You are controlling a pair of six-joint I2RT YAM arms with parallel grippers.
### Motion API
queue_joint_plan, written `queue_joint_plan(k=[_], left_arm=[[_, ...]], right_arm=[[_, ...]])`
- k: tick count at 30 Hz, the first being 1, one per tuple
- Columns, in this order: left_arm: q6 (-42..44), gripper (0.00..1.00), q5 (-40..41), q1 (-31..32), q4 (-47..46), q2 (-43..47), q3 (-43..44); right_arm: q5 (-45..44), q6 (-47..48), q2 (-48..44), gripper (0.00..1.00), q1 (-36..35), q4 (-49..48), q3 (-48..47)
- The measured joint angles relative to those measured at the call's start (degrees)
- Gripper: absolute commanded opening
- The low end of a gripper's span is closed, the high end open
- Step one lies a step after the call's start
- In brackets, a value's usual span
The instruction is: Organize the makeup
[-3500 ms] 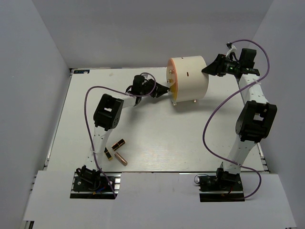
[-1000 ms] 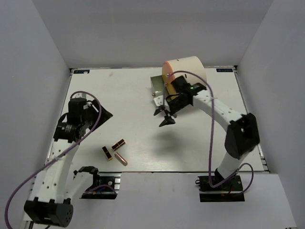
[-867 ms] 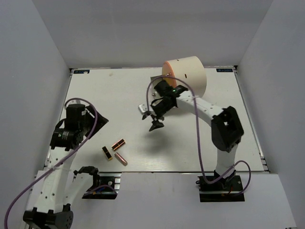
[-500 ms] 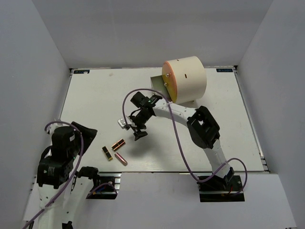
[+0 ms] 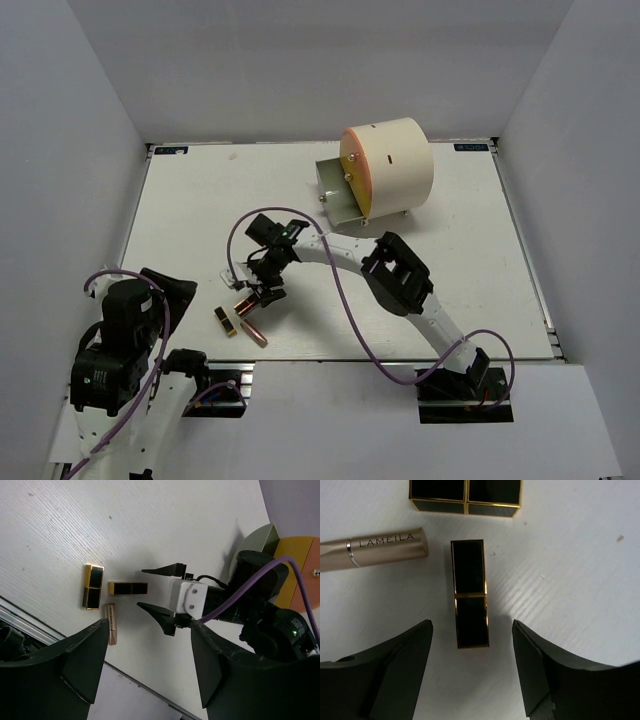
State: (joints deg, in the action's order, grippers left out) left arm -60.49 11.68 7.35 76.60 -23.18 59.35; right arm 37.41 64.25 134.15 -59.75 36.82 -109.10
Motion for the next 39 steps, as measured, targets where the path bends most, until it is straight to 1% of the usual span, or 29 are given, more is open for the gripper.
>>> queue_joint_plan(k=[2,5,6,7,8,11,12,13,14,15,19,23,25,30,35,39], left_arm=[[-0.04,0.76,0.00,0.02,0.09,0.00,0.00],[-0.04,0.76,-0.02,0.02,0.17,0.00,0.00],[-0.07,0.76,-0.02,0.02,0.17,0.02,0.00],[-0.09,0.76,-0.02,0.00,0.17,0.04,0.00],[-0.11,0.76,-0.02,0.02,0.17,0.09,0.00],[-0.20,0.76,-0.04,0.02,0.15,0.13,-0.07],[-0.20,0.76,-0.11,0.00,0.13,0.15,-0.28],[-0.22,0.76,-0.20,0.00,0.15,0.20,-0.68],[-0.24,0.75,-0.35,0.00,0.04,0.22,-1.31],[-0.24,0.75,-0.61,0.00,-0.22,0.26,-2.29],[-0.22,0.76,-2.54,0.02,-2.05,0.13,-6.93],[0.07,0.76,-5.49,0.02,-5.55,-1.20,-12.39],[0.52,0.77,-6.88,0.02,-8.00,-3.06,-15.56],[2.14,0.78,-8.20,0.02,-12.76,-9.16,-19.47],[4.13,0.78,-7.91,0.02,-16.74,-12.31,-21.03],[5.03,0.79,-7.80,0.02,-18.86,-14.23,-22.67]], right_arm=[[-0.31,-0.61,0.63,0.66,-0.50,-0.39,0.00],[-0.24,-0.92,1.07,0.59,-1.07,-0.55,0.00],[-0.31,-0.85,1.07,0.53,-1.20,-0.61,0.02],[-0.26,-0.83,1.07,0.50,-1.27,-0.63,0.04],[-0.39,-0.85,1.07,0.42,-1.29,-0.61,0.04],[-0.81,-1.22,1.07,0.31,-1.27,-0.63,0.09],[-0.94,-1.55,1.07,0.23,-1.20,-0.66,0.09],[-1.09,-1.79,1.05,0.19,-1.11,-0.74,0.11],[-1.42,-2.36,0.98,0.13,-1.01,-0.81,0.15],[-1.90,-2.82,0.79,0.10,-0.76,-0.87,0.28],[-4.04,-5.40,-2.19,0.06,1.27,-1.20,3.96],[-6.99,-8.90,-8.63,0.03,5.81,-1.36,8.72],[-8.85,-11.32,-12.24,0.00,8.09,-1.92,9.44],[-15.61,-18.86,-20.52,0.00,13.31,-6.19,9.35],[-25.05,-25.16,-22.18,0.00,16.46,-8.50,8.04],[-33.31,-27.89,-22.12,0.00,18.16,-8.41,8.04]])
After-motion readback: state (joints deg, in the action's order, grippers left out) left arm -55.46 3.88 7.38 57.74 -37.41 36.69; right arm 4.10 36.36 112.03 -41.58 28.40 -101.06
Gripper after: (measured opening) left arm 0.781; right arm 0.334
